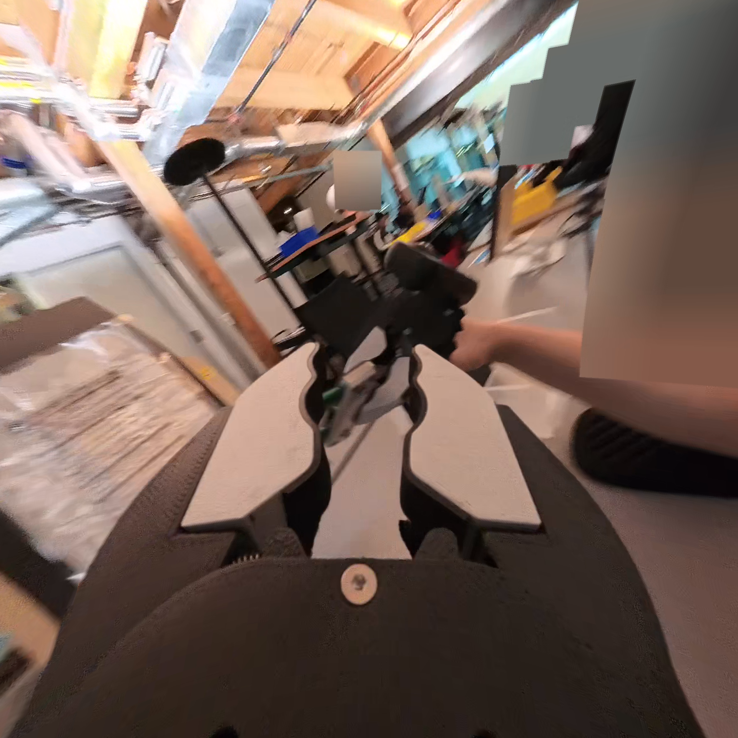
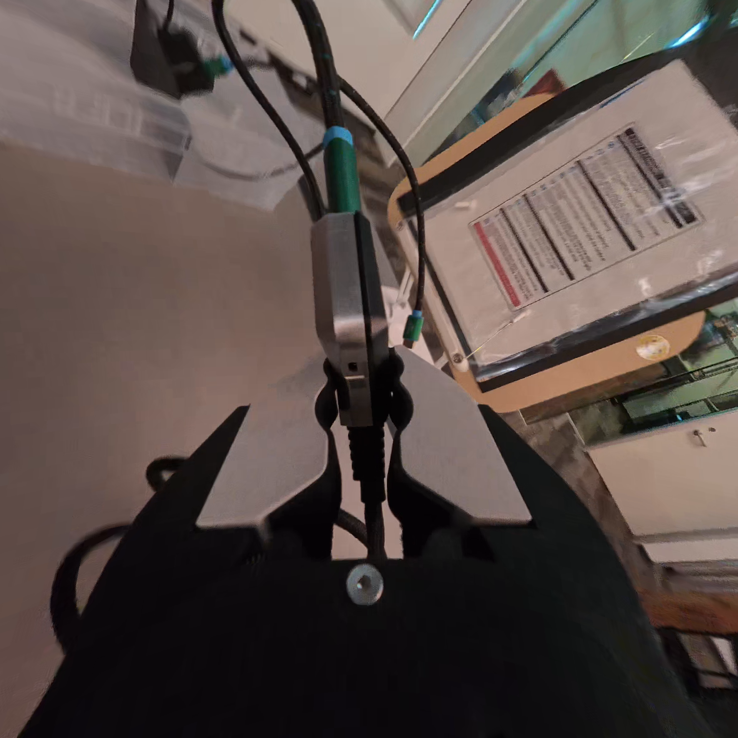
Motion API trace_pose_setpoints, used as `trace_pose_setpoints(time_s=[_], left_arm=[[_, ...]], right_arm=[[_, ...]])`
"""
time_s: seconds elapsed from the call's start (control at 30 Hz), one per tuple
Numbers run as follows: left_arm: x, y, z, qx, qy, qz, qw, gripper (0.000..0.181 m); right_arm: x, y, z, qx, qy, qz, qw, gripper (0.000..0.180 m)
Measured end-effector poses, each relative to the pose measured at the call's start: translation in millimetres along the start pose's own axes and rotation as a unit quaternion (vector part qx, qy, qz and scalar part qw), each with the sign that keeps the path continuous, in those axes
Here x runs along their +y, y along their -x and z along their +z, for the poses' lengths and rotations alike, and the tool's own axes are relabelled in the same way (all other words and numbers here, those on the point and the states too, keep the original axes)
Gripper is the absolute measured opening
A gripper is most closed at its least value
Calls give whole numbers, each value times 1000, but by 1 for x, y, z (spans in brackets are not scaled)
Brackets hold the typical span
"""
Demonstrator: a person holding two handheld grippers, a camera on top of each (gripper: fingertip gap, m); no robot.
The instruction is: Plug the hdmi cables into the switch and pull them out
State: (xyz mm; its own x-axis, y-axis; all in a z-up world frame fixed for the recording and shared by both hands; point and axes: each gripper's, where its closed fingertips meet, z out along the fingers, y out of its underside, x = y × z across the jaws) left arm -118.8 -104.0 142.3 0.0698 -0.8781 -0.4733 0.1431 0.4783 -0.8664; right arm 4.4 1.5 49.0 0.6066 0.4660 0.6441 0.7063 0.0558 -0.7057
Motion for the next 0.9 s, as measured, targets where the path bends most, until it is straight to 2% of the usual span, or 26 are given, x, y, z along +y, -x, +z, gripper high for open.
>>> trace_pose_setpoints(time_s=[0.07,0.13,0.17,0.27,0.4,0.5,0.6,0.67,0.9], left_arm=[[-3,-11,-1,55,-19,-56,997,31],[6,-25,3,114,-4,-105,988,24],[15,-27,8,124,13,-123,985,29],[48,-24,20,114,52,-147,981,34],[87,-8,27,79,44,-172,981,25],[110,11,25,61,27,-242,968,23],[110,18,21,93,15,-294,951,30],[94,19,16,98,-13,-276,956,29],[40,3,6,60,-55,-109,991,22]], right_arm=[[-6,-9,-8,12,-44,30,998,23],[-17,-17,-18,24,-93,49,994,23],[-24,-19,-24,25,-120,57,991,23],[-42,-25,-43,27,-203,78,976,23],[-65,-28,-68,1,-308,117,944,23],[-79,-22,-86,-50,-389,137,910,23],[-91,-10,-96,-113,-452,150,872,23],[-98,-1,-97,-151,-477,154,852,23],[-120,42,-89,-269,-555,152,772,23]])
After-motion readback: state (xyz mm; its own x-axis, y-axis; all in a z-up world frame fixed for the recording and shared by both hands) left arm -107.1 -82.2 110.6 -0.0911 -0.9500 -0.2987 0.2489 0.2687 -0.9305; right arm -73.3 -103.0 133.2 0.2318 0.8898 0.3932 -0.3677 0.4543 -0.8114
